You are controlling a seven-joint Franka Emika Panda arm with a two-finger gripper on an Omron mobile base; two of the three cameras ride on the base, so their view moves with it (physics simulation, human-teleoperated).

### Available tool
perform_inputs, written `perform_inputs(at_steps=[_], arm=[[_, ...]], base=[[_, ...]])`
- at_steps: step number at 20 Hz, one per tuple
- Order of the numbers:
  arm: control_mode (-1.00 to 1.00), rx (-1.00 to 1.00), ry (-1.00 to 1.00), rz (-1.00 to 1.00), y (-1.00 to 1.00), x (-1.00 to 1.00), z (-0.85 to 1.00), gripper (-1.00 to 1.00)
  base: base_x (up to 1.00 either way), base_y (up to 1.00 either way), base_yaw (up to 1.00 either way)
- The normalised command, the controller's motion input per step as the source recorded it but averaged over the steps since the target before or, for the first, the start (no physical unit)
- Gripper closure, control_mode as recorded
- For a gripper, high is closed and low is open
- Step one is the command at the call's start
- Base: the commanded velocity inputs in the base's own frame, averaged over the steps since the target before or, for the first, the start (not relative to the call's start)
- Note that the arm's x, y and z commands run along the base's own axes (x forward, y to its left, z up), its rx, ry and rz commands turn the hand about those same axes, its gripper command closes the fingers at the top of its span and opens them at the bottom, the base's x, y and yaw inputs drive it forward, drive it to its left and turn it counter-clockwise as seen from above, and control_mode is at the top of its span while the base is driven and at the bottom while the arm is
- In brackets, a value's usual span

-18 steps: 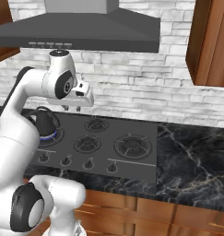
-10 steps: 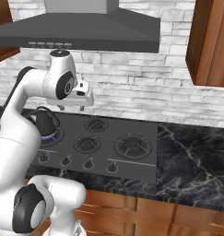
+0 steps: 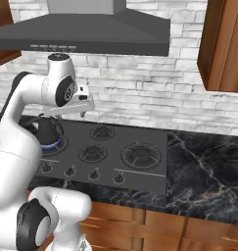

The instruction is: The kettle is done boiling. Turn off the stove, then wait for 300 timesteps before moving the kettle to the dining table.

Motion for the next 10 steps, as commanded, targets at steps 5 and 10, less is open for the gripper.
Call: perform_inputs(at_steps=[5, 10], arm=[[-1.00, -0.11, -0.03, 0.29, 0.26, -0.14, 0.00, -1.00], [-1.00, -0.08, -0.01, 0.32, 0.28, -0.02, 0.00, -1.00]], base=[[0.00, 0.00, 0.00], [0.00, 0.00, 0.00]])
